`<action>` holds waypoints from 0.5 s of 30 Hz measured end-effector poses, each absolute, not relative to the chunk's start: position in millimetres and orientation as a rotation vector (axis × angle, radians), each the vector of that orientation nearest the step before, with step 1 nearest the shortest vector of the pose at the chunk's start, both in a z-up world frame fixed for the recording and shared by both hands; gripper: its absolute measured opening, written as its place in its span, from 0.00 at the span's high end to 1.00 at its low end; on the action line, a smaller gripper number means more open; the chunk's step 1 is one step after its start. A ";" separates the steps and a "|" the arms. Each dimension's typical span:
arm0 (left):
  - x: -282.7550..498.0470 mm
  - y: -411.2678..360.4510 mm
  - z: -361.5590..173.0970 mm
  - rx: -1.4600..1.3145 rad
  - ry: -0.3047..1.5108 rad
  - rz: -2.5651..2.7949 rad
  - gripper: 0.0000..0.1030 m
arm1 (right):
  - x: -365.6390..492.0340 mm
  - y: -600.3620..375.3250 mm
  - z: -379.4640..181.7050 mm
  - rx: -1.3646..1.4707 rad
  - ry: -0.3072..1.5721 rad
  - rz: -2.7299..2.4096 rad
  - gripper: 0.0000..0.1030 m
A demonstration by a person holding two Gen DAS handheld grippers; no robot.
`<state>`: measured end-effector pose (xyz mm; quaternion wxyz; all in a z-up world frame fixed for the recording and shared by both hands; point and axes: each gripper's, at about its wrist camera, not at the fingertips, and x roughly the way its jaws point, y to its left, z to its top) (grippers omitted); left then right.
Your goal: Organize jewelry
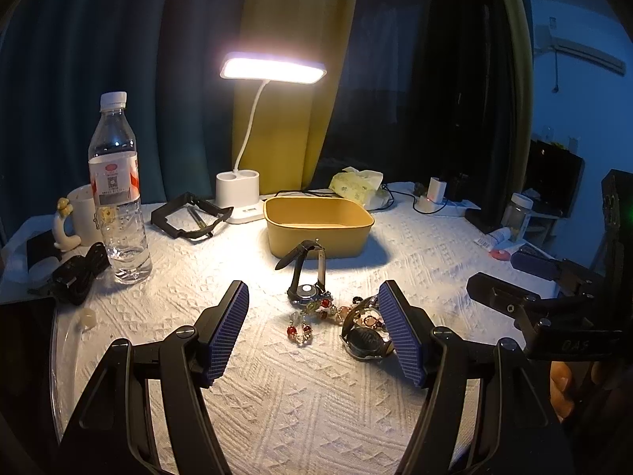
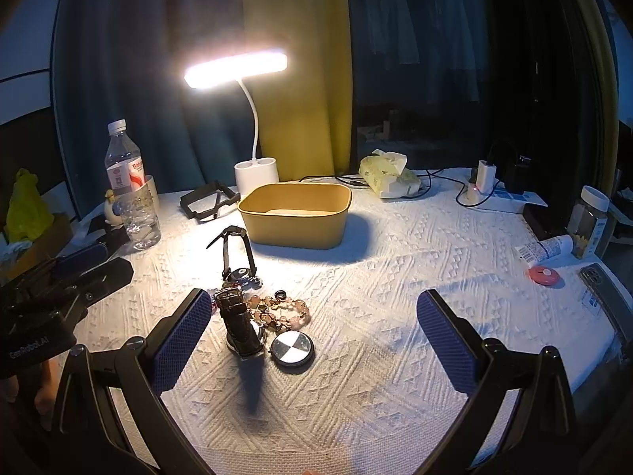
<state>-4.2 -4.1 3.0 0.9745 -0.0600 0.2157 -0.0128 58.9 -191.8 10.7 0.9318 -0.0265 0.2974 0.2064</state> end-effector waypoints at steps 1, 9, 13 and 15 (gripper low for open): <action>-4.4 -4.4 3.4 -0.121 0.435 -0.027 0.31 | 58.5 -191.7 10.8 -0.056 0.607 0.421 0.01; -4.7 -5.5 2.8 -0.115 0.432 -0.040 0.31 | 57.8 -190.2 12.6 -0.055 0.606 0.426 0.01; -2.6 -6.1 3.2 -0.119 0.436 -0.046 0.31 | 57.6 -191.1 13.3 -0.051 0.601 0.428 0.01; -2.5 -7.1 2.8 -0.115 0.436 -0.045 0.31 | 57.7 -191.2 13.2 -0.051 0.601 0.426 0.01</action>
